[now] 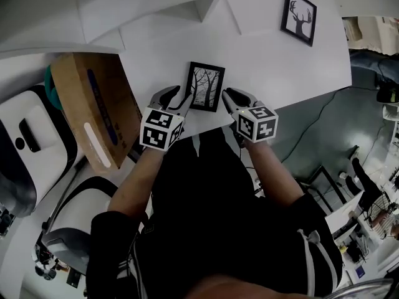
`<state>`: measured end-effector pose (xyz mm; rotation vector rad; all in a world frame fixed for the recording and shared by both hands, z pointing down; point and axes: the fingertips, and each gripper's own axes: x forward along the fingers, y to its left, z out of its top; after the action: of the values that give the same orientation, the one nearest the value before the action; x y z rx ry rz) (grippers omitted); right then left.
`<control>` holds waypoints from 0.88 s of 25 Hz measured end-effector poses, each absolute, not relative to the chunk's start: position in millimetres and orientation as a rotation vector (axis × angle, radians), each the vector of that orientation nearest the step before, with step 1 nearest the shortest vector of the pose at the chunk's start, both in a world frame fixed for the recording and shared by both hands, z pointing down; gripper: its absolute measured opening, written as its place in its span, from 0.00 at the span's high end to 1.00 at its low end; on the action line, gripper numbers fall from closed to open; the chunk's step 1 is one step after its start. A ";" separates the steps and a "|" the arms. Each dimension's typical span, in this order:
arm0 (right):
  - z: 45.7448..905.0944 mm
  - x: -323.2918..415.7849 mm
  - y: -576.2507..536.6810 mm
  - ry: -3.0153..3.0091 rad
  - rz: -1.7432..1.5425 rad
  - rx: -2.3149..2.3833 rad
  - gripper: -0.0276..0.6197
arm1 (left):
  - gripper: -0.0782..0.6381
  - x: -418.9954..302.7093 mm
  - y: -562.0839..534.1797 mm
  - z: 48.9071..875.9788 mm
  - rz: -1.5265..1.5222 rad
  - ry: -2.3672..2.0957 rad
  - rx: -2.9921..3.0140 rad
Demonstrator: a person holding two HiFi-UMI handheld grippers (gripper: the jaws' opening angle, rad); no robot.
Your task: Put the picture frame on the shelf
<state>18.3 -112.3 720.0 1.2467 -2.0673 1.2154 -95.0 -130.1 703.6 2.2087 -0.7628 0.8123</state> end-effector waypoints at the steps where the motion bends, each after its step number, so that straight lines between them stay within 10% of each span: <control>1: 722.9 17.2 -112.4 -2.058 1.254 1.250 0.87 | 0.68 -94.2 -130.1 707.5 0.825 -0.747 2.203; 22: 750.3 6.4 -120.7 -1.923 1.534 1.275 0.77 | 0.66 -81.0 -141.8 752.2 0.986 -0.648 2.126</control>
<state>6.4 -120.7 750.3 1.2749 -1.9226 1.5338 -81.0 -141.8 752.2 2.1256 -0.6478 0.9855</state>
